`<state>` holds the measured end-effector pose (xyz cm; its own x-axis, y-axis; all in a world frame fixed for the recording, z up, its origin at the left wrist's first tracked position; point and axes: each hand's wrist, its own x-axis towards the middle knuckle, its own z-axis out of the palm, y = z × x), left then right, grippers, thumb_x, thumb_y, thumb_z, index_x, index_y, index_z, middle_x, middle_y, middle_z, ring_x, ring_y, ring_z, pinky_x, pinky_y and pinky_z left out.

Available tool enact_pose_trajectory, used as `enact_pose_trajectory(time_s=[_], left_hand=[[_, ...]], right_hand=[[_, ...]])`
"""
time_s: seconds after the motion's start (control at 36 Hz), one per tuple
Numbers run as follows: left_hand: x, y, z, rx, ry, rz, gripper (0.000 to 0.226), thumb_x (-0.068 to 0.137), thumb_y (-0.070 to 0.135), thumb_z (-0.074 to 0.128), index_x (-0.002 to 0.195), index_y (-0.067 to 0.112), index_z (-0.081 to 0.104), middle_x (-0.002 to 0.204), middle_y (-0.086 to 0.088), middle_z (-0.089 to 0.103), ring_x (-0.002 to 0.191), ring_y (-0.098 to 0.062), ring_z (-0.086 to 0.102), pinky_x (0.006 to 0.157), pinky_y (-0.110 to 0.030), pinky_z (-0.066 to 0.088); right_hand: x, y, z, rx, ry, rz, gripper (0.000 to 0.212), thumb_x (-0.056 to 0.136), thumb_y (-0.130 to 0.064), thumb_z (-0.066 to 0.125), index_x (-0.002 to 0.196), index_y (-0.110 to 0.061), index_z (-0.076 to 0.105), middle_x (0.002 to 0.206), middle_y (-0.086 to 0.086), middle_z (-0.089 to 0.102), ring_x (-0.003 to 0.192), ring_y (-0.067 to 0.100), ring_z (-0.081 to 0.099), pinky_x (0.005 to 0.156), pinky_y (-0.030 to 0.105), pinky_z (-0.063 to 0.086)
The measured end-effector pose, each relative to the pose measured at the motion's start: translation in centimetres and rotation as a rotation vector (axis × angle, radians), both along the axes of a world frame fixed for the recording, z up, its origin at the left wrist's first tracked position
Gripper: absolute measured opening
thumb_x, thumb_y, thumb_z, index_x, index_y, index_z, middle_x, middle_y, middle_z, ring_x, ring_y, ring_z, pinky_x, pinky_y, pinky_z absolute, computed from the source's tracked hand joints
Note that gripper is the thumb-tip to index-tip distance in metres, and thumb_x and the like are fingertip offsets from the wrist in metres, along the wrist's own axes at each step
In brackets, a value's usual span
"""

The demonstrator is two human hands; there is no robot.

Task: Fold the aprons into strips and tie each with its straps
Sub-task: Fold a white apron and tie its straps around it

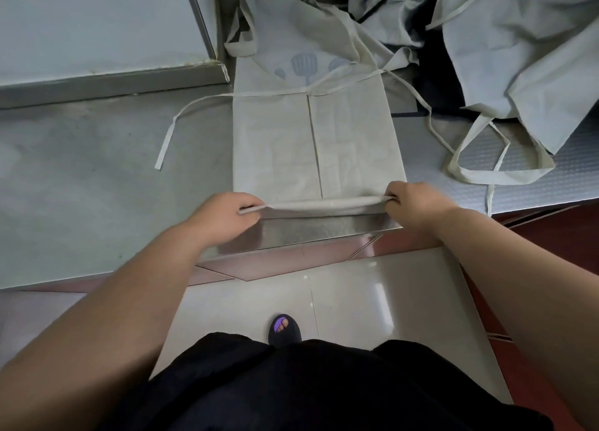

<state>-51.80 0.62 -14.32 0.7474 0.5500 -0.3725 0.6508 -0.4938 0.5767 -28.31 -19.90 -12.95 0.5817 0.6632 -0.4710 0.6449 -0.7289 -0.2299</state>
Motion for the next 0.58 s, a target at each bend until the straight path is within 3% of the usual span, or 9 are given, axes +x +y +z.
enact_pose_trajectory(time_s=[0.06, 0.08, 0.19, 0.28, 0.36, 0.42, 0.47, 0.53, 0.58], left_hand=[[0.2, 1.1, -0.2, -0.1, -0.042, 0.113, 0.012, 0.091, 0.018, 0.058, 0.098, 0.025, 0.067, 0.079, 0.006, 0.061, 0.066, -0.01, 0.051, 0.057, -0.02, 0.036], [0.3, 1.6, -0.5, -0.123, -0.06, 0.171, 0.008, 0.091, 0.02, 0.059, 0.095, 0.024, 0.065, 0.079, 0.003, 0.061, 0.066, -0.012, 0.05, 0.056, -0.022, 0.035], [0.8, 1.7, -1.9, -0.116, -0.055, 0.354, 0.016, 0.091, 0.023, 0.058, 0.102, 0.013, 0.064, 0.095, -0.007, 0.067, 0.083, -0.023, 0.058, 0.066, -0.029, 0.039], [1.3, 1.2, -2.4, 0.018, 0.013, 0.415, 0.021, 0.09, 0.027, 0.058, 0.102, 0.01, 0.062, 0.099, -0.008, 0.067, 0.092, -0.028, 0.06, 0.075, -0.033, 0.043], [1.6, 0.6, -2.4, 0.124, 0.035, 0.448, 0.026, 0.088, 0.024, 0.058, 0.111, 0.013, 0.056, 0.108, -0.009, 0.062, 0.099, -0.029, 0.056, 0.074, -0.031, 0.04], [1.6, 0.1, -2.4, 0.211, 0.066, 0.396, 0.039, 0.089, 0.019, 0.055, 0.127, 0.019, 0.049, 0.125, -0.009, 0.05, 0.112, -0.03, 0.049, 0.082, -0.035, 0.04], [1.7, -0.7, -2.4, 0.365, 0.059, 0.265, 0.049, 0.087, 0.008, 0.051, 0.133, 0.025, 0.048, 0.134, -0.007, 0.042, 0.122, -0.031, 0.038, 0.09, -0.039, 0.038], [1.7, -1.1, -2.7, 0.471, -0.039, 0.048, 0.056, 0.077, -0.004, 0.045, 0.12, 0.026, 0.062, 0.132, -0.004, 0.05, 0.12, -0.031, 0.043, 0.091, -0.039, 0.033], [1.7, -1.0, -3.0, 0.456, -0.108, -0.085, 0.054, 0.066, -0.001, 0.043, 0.107, 0.02, 0.071, 0.115, -0.004, 0.064, 0.107, -0.032, 0.057, 0.086, -0.04, 0.037]], right_hand=[[0.6, 0.5, -0.1, 0.011, 0.019, -0.053, 0.014, 0.091, -0.018, 0.044, 0.099, -0.013, 0.055, 0.102, 0.011, 0.059, 0.088, 0.028, 0.047, 0.076, 0.033, 0.041], [0.8, 0.7, -0.1, 0.024, 0.024, -0.084, 0.016, 0.091, -0.018, 0.046, 0.102, -0.011, 0.056, 0.101, 0.011, 0.059, 0.087, 0.027, 0.047, 0.074, 0.031, 0.039], [1.1, 0.7, -0.5, 0.149, 0.1, -0.32, 0.03, 0.09, -0.033, 0.06, 0.11, -0.011, 0.053, 0.095, 0.008, 0.056, 0.083, 0.025, 0.052, 0.068, 0.028, 0.036], [1.4, 0.9, -1.2, 0.203, 0.069, -0.465, 0.047, 0.09, -0.036, 0.061, 0.124, -0.007, 0.046, 0.109, 0.012, 0.056, 0.104, 0.031, 0.053, 0.075, 0.03, 0.036], [1.4, 1.5, -1.8, 0.22, 0.034, -0.514, 0.047, 0.093, -0.027, 0.058, 0.13, -0.006, 0.038, 0.122, 0.019, 0.055, 0.113, 0.036, 0.051, 0.081, 0.033, 0.037], [0.9, 1.7, -2.0, 0.168, -0.034, -0.44, 0.045, 0.096, -0.02, 0.051, 0.136, -0.012, 0.032, 0.127, 0.019, 0.049, 0.114, 0.038, 0.049, 0.083, 0.037, 0.037], [0.6, 1.6, -2.4, 0.074, -0.202, -0.241, 0.046, 0.095, -0.014, 0.047, 0.138, -0.022, 0.034, 0.136, 0.015, 0.039, 0.12, 0.037, 0.041, 0.094, 0.041, 0.034], [0.5, 1.3, -2.6, 0.039, -0.382, 0.037, 0.037, 0.094, -0.019, 0.047, 0.129, -0.026, 0.048, 0.142, 0.009, 0.036, 0.126, 0.033, 0.034, 0.103, 0.039, 0.022], [0.5, 1.2, -2.6, 0.026, -0.384, 0.243, 0.039, 0.094, -0.042, 0.036, 0.125, -0.027, 0.054, 0.144, 0.002, 0.037, 0.128, 0.026, 0.031, 0.107, 0.035, 0.01]])
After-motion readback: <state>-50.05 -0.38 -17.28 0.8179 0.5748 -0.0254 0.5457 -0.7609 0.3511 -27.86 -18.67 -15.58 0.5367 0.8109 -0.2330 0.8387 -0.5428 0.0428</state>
